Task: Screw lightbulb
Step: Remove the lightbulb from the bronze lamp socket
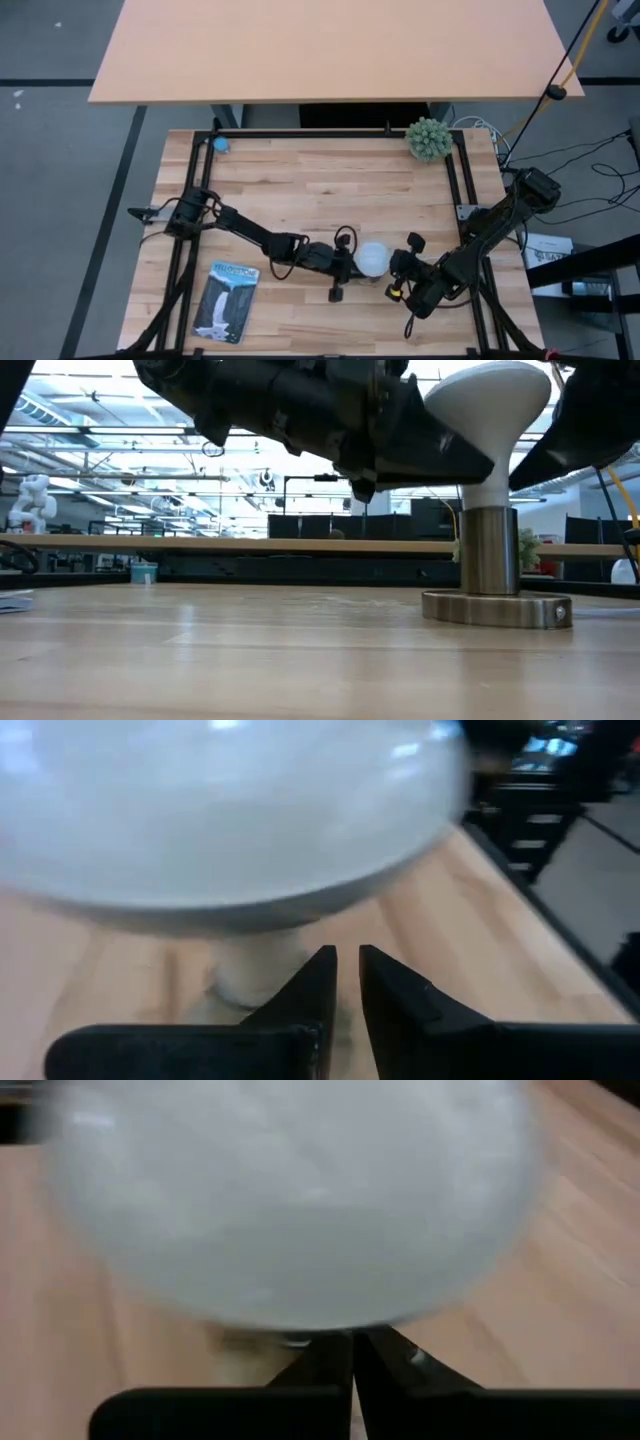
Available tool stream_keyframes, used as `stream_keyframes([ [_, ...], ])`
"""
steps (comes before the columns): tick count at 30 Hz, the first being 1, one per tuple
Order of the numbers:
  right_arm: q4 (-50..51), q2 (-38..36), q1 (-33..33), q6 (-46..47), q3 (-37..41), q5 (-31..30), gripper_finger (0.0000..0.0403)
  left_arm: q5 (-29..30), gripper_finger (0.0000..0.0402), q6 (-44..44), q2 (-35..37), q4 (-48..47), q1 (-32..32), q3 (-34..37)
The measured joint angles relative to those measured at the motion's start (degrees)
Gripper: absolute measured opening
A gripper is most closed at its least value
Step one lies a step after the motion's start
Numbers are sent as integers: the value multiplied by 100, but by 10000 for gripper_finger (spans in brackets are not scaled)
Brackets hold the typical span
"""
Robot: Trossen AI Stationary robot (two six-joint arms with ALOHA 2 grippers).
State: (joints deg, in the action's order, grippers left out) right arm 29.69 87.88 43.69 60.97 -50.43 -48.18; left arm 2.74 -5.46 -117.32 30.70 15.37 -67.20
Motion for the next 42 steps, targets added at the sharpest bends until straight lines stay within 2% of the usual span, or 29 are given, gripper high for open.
stream_keyframes([
  [3, 361, 0, 8, 270, 0, 123, 0, -5, 52, 0, 1, -64, 53, -7],
  [7, 499, 0, 71, 498, 0, 356, 0, 339, 52, -22, 2, -444, 35, -7],
  [11, 355, 0, 219, 637, 0, 449, 0, 627, 52, -77, 0, -846, -31, -7],
  [15, -159, 0, 335, 464, 0, 459, 0, 682, 53, -175, 0, -694, -169, -7],
  [19, -603, 0, 362, -129, 0, 273, 0, 695, 53, -175, 0, -225, -308, -9],
  [30, -391, 0, 23, -444, 0, 247, 0, 431, 53, -172, 2, -66, -306, -9],
  [36, -225, -2, -5, -447, 0, 271, 0, 432, 53, -208, 2, -104, -176, -9],
  [42, 233, -2, -32, 133, 2, 129, 0, 266, 53, -310, 2, -99, 44, -9],
])
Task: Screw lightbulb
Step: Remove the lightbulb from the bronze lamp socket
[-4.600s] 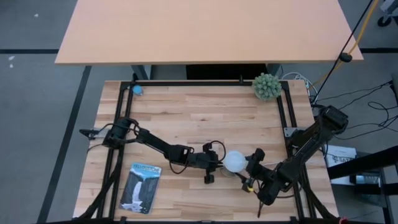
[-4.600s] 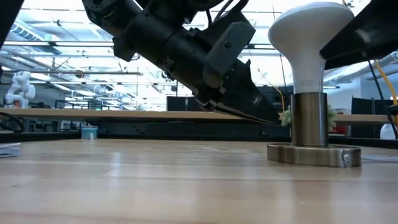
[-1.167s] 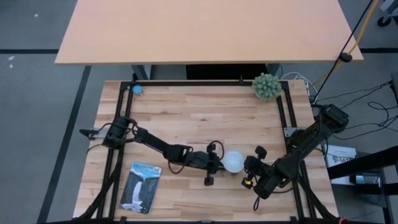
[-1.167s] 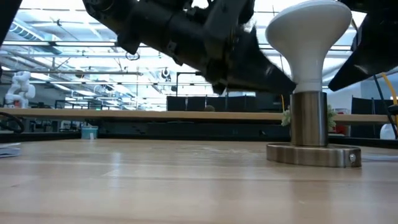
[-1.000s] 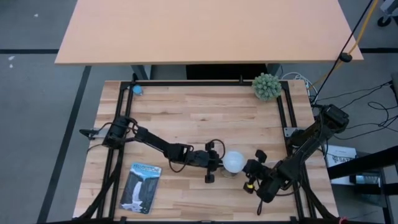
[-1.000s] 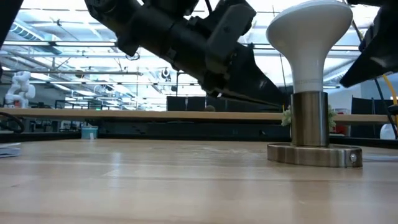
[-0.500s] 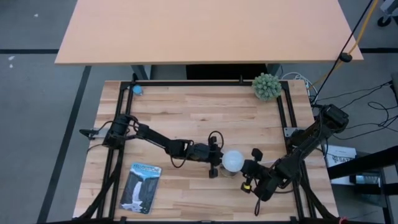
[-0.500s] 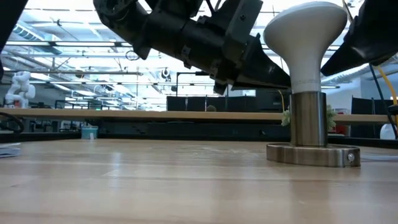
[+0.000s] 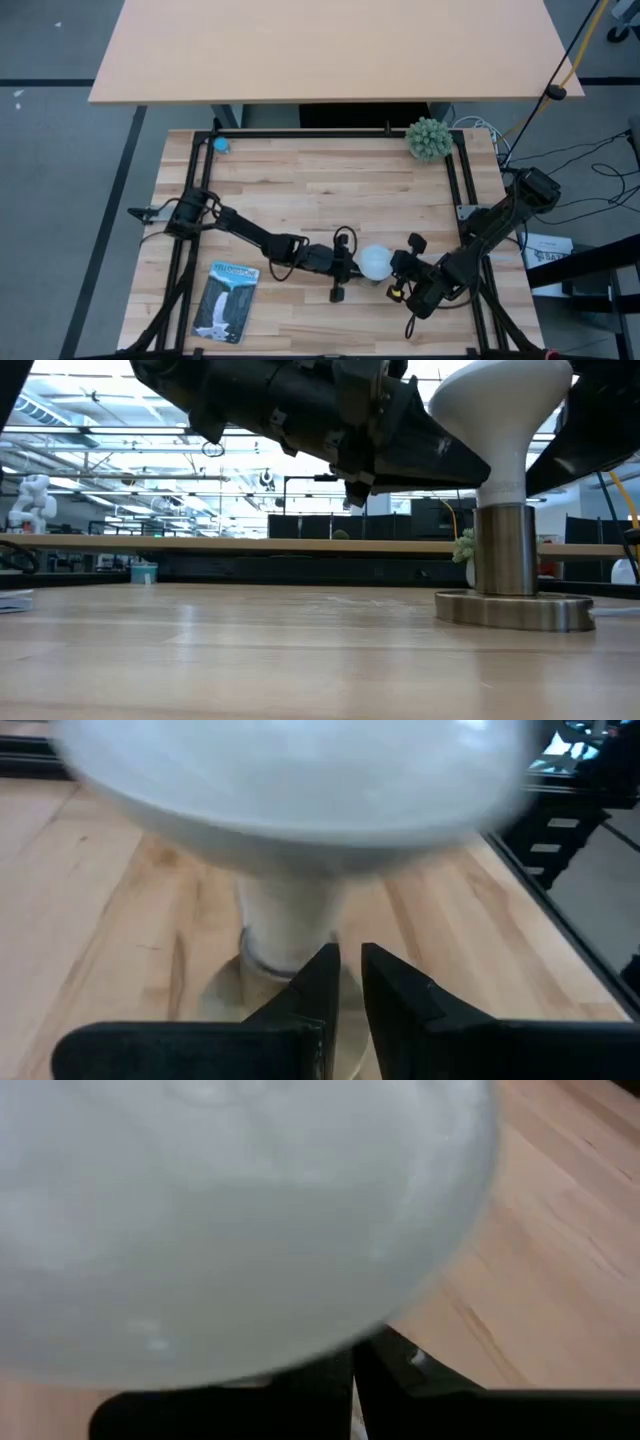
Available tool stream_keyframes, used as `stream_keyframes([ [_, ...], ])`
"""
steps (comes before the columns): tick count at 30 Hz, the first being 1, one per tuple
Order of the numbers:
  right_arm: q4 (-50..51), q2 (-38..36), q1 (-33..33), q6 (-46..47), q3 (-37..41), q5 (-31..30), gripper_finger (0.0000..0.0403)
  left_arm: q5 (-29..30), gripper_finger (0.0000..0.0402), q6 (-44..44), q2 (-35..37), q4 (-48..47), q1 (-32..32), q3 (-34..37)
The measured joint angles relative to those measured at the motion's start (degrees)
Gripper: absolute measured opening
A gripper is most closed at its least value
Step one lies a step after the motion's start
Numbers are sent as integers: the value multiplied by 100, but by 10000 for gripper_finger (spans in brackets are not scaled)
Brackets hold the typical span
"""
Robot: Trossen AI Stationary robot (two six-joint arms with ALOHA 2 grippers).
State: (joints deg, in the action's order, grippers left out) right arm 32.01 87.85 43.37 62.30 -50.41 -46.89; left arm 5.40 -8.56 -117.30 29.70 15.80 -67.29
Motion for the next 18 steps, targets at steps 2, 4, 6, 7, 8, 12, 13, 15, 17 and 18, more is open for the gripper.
stream_keyframes([
  [2, 9, 0, 9, 47, 0, 28, 0, -5, 53, -2, 0, -7, 54, 0],
  [4, 10, 0, 12, 27, 0, 39, 0, -4, 53, -4, 0, -51, 83, 0],
  [6, 15, 0, 10, 20, 0, 39, 0, -1, 53, -2, 0, -54, 84, 0],
  [7, 30, 0, 10, 21, 0, 39, 0, 5, 53, -4, 0, -69, 82, 0],
  [8, 54, 0, 14, 37, 0, 48, 0, 34, 53, -2, 0, -108, 68, 0],
  [12, 166, 0, 127, 275, 0, 152, 0, 154, 53, -4, 0, -254, -48, 0],
  [13, 174, 0, 167, 332, 0, 196, 0, 162, 53, -3, 0, -289, -82, 0],
  [15, 176, 0, 273, 477, 0, 212, 0, 167, 53, -4, 0, -393, -165, 0],
  [17, 174, 0, 387, 637, 0, 212, 0, 167, 53, -4, 0, -435, -248, 0],
  [18, 168, 0, 439, 721, 0, 203, 0, 167, 53, -2, 0, -420, -289, 0],
])
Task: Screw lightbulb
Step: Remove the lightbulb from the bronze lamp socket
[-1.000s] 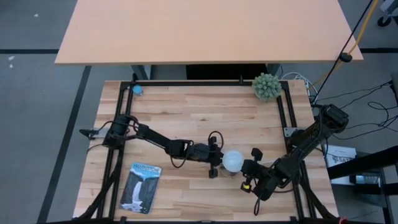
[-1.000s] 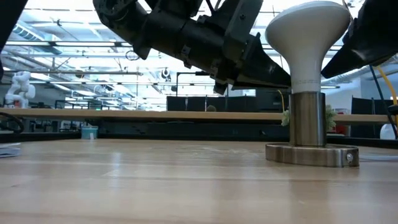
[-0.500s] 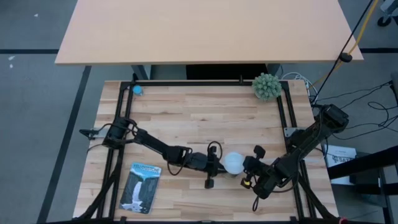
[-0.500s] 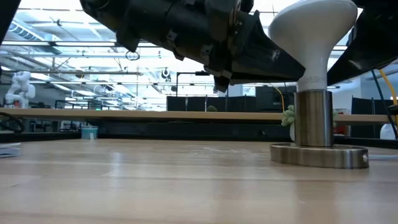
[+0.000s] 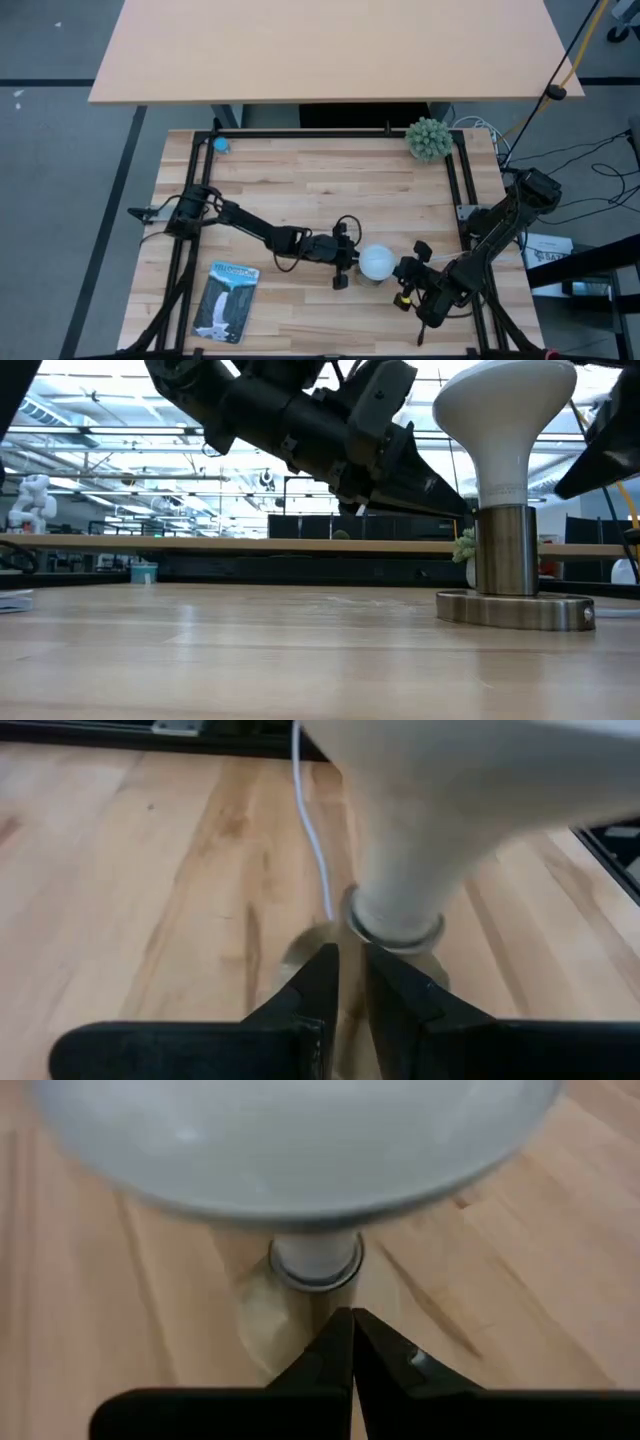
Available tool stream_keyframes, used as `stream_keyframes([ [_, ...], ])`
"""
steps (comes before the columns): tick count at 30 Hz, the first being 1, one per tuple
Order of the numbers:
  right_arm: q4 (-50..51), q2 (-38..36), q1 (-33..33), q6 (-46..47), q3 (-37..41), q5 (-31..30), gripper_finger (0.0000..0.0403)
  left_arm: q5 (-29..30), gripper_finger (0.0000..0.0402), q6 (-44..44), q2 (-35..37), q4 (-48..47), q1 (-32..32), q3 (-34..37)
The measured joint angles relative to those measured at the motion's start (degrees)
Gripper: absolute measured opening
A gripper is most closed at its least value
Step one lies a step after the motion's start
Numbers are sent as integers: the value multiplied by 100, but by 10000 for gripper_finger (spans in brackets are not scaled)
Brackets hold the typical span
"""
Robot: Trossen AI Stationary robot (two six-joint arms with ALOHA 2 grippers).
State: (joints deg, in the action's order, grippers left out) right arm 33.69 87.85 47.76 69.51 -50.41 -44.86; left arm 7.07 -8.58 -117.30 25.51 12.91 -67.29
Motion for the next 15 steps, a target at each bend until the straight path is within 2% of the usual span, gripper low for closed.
stream_keyframes([
  [3, -228, 0, 119, 53, 0, -147, 0, -110, 53, 0, 0, 58, -119, 0],
  [7, -898, 0, 113, -716, 0, -422, 0, -200, 53, -1, 0, 161, -223, 0],
  [11, -1042, 0, -28, -1024, 0, -416, 0, -218, 53, 0, 0, 285, -219, 0],
  [15, -907, 0, -169, -1044, 0, -153, 0, -337, 53, 7, 0, 477, -147, 0],
])
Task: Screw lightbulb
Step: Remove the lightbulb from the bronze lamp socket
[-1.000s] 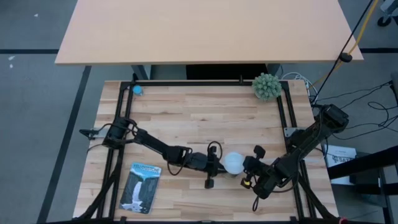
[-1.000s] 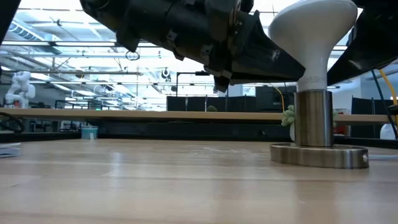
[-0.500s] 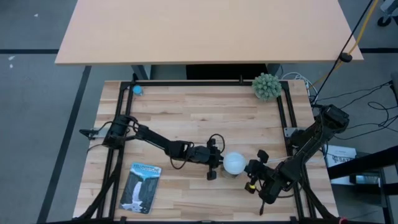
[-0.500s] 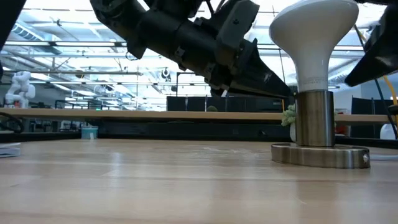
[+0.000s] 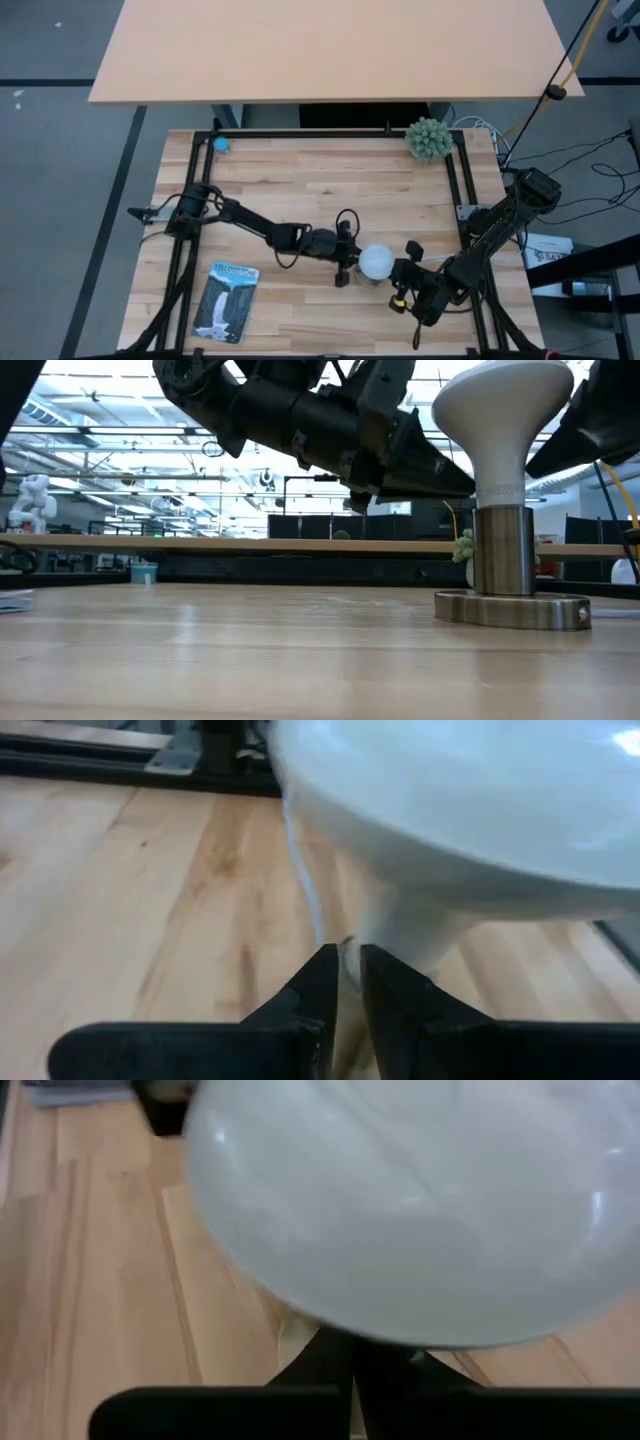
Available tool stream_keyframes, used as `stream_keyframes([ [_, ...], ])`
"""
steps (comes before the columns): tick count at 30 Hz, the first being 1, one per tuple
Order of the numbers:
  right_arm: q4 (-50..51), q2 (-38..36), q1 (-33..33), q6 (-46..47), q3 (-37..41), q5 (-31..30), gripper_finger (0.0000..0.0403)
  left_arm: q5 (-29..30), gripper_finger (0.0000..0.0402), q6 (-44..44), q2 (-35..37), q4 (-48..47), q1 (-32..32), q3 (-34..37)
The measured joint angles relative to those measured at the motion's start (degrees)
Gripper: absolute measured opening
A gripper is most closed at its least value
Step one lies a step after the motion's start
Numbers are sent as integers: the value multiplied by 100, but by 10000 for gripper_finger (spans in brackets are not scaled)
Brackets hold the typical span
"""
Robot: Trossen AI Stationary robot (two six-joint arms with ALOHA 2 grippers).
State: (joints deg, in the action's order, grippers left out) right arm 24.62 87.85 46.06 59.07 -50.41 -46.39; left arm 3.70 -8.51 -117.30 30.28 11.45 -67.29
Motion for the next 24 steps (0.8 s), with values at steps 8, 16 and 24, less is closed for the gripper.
stream_keyframes([
  [8, 228, 0, 6, 46, 0, 30, 0, -183, 53, -21, 0, 14, 207, 0],
  [16, 428, 0, -37, 310, 0, -54, 0, -465, 53, -42, 0, 21, 502, 0],
  [24, 463, 0, -32, 360, 0, 22, 0, -71, 53, -48, 0, -569, 425, 0],
])
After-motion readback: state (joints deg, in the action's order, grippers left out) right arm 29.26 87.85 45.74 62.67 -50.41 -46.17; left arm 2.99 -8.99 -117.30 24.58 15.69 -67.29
